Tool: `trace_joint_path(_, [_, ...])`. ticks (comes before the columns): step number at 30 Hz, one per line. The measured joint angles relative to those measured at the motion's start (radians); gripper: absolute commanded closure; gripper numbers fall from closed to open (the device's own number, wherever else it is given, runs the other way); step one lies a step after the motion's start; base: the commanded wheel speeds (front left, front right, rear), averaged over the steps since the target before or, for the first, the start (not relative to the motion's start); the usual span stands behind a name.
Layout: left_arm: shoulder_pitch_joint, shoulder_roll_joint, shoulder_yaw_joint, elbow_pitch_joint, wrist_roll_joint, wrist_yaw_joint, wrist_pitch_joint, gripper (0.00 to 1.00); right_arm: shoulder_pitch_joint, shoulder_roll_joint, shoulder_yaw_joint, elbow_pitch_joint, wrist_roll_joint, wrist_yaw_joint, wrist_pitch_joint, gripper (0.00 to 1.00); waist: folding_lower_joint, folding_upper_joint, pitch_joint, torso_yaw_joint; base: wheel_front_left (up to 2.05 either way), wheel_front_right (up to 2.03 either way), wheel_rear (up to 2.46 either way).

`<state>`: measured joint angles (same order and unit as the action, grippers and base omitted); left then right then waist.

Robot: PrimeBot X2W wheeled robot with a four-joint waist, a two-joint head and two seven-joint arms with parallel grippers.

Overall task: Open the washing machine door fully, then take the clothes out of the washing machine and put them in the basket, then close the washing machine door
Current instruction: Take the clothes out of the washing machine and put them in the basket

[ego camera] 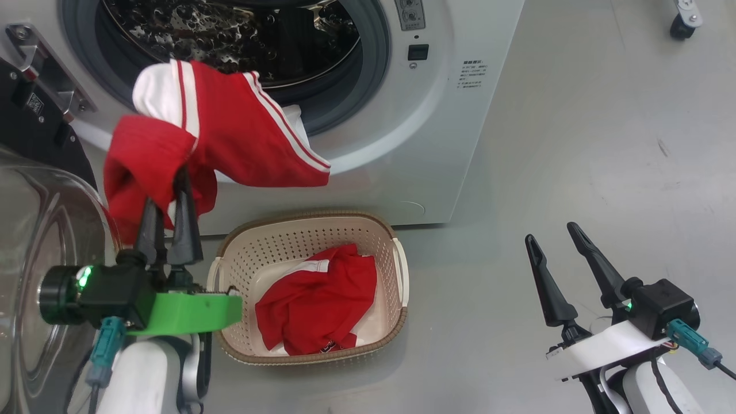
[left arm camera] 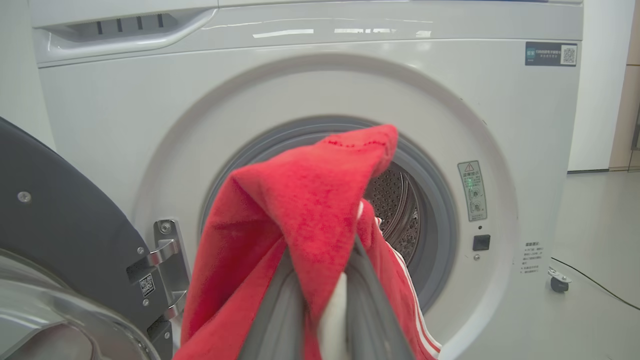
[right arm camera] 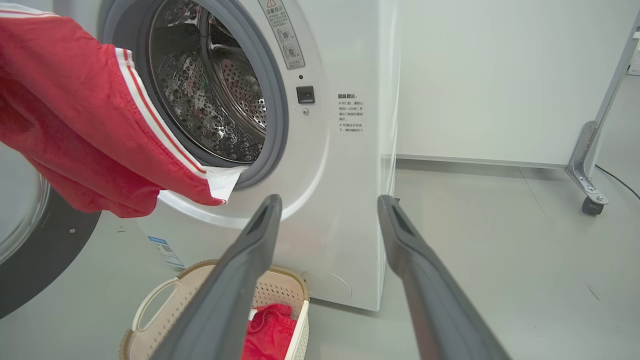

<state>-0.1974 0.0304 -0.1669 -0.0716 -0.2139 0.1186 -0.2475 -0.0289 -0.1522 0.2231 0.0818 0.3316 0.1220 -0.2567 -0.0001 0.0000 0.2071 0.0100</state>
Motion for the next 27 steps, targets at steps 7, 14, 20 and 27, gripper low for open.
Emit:
trace_joint_path(7, [0.078,0.003,-0.041,0.003,-0.031,0.000,0.015,1.00,0.002,0.012,-0.003,-0.007,-0.001,0.000,0.000,0.00,0.0000,0.0000,-0.002,-0.002,0.00,0.00,0.00])
trace_joint_path(14, [0.127,0.006,-0.062,0.033,-0.063,0.000,0.028,1.00,0.019,0.022,-0.002,-0.012,-0.001,0.000,0.000,0.00,0.0000,0.0000,0.002,-0.009,0.00,0.00,0.00])
trace_joint_path(20, [0.137,0.008,-0.066,0.078,-0.086,0.000,0.036,1.00,0.019,0.021,0.001,-0.028,-0.010,0.000,0.000,0.00,0.0000,0.0000,0.024,-0.019,0.00,0.00,0.00])
trace_joint_path(27, [0.123,0.009,-0.101,0.149,-0.140,0.000,0.043,1.00,0.017,0.018,0.002,-0.048,-0.010,0.000,0.000,0.00,0.0000,0.0000,0.071,-0.038,0.00,0.00,0.00])
